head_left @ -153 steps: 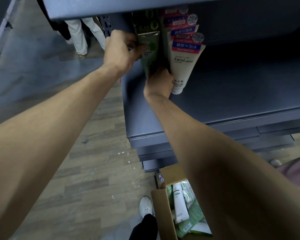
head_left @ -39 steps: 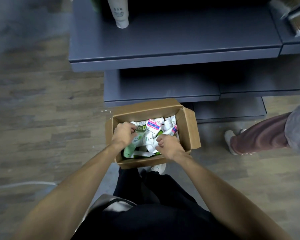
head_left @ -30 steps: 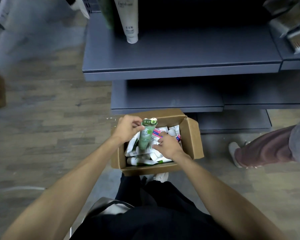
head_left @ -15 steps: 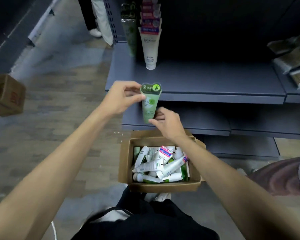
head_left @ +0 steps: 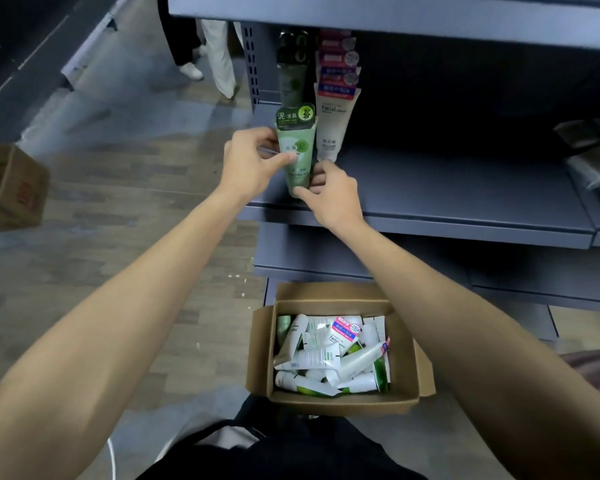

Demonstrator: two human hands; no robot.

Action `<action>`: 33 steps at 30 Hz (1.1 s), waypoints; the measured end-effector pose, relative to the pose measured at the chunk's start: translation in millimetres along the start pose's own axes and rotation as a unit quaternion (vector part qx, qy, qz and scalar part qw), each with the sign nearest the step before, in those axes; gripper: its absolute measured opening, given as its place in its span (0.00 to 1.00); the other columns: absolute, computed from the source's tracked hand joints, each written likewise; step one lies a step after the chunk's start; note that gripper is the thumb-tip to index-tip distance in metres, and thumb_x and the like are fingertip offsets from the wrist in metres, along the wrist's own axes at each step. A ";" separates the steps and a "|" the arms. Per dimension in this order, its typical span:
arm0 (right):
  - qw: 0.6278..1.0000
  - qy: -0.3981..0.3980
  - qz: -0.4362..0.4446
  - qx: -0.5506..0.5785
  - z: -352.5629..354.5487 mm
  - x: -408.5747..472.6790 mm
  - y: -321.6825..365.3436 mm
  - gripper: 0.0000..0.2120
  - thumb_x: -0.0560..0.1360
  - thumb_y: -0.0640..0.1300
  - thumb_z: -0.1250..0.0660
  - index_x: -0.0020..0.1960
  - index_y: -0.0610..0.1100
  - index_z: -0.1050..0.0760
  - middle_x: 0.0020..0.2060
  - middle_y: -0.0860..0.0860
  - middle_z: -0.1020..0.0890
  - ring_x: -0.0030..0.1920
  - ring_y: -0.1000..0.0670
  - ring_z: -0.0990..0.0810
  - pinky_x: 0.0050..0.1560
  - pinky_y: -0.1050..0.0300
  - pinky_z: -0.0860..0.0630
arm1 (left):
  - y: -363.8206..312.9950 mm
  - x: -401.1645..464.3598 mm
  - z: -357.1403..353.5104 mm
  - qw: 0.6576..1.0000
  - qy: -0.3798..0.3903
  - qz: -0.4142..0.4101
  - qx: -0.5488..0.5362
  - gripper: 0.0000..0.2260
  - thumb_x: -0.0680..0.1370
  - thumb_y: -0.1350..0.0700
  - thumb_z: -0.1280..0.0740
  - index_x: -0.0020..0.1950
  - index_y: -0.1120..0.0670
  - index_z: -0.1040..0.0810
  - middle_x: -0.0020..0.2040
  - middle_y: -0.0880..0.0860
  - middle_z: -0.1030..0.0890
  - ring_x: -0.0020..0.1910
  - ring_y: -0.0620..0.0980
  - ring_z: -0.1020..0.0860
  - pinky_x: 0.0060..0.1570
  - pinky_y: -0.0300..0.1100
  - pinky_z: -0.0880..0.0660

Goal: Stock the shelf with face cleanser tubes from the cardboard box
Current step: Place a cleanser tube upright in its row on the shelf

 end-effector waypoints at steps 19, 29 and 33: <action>0.990 -0.099 -0.093 -0.021 -38.8 76.6 6.3 0.07 0.75 0.47 0.30 0.47 0.43 0.23 0.39 0.48 0.17 0.43 0.46 0.18 0.38 0.57 0.26 | 36.5 97.2 -4.5 0.998 0.026 -0.034 0.053 0.08 0.70 0.52 0.24 0.46 0.54 0.16 0.41 0.47 0.16 0.42 0.41 0.18 0.42 0.31 0.25; 0.974 -0.146 -0.124 -0.119 -53.9 100.6 17.0 0.10 0.80 0.44 0.37 0.57 0.41 0.22 0.50 0.44 0.17 0.51 0.42 0.20 0.39 0.58 0.37 | 47.7 128.3 -7.4 0.999 0.017 -0.042 0.031 0.08 0.70 0.54 0.24 0.46 0.55 0.16 0.40 0.47 0.17 0.40 0.40 0.19 0.42 0.34 0.23; 0.970 -0.140 -0.132 -0.150 -56.7 108.4 19.2 0.10 0.81 0.42 0.40 0.59 0.41 0.24 0.54 0.44 0.19 0.54 0.44 0.20 0.40 0.60 0.38 | 49.4 135.5 -9.2 0.998 0.014 -0.047 0.035 0.08 0.70 0.54 0.25 0.47 0.55 0.16 0.40 0.46 0.17 0.41 0.41 0.19 0.42 0.34 0.23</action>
Point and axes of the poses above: each hand's wrist, its own x-axis towards the middle knuckle, its own z-axis out of the back of the hand, y = z × x, the point moved 5 cm from there along x, towards the middle knuckle
